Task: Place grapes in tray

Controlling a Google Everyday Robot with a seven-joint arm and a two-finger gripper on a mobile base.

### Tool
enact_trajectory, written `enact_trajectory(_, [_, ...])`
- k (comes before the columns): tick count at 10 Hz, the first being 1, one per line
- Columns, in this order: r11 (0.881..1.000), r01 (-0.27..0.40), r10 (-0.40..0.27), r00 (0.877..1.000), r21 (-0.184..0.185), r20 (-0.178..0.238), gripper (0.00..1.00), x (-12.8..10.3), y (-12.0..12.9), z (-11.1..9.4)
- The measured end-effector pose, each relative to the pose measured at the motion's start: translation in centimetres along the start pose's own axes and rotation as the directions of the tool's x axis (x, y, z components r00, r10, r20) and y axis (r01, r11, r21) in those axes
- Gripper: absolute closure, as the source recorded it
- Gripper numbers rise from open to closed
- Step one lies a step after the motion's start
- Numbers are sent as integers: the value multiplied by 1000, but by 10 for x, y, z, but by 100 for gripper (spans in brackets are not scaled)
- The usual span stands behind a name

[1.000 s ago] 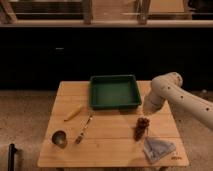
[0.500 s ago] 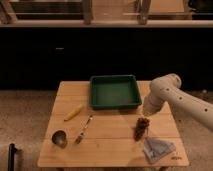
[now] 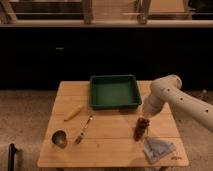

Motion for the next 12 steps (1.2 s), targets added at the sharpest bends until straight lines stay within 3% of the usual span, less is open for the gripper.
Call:
enact_trajectory(6, [992,127,-127,991,-17,34,20,-3,11,17])
enact_trajectory(9, [972,229,-227,972,-44,54,20,-2,18,41])
enact_trajectory(12, [955,287,-282,956,-74,78,20,-1,22,58])
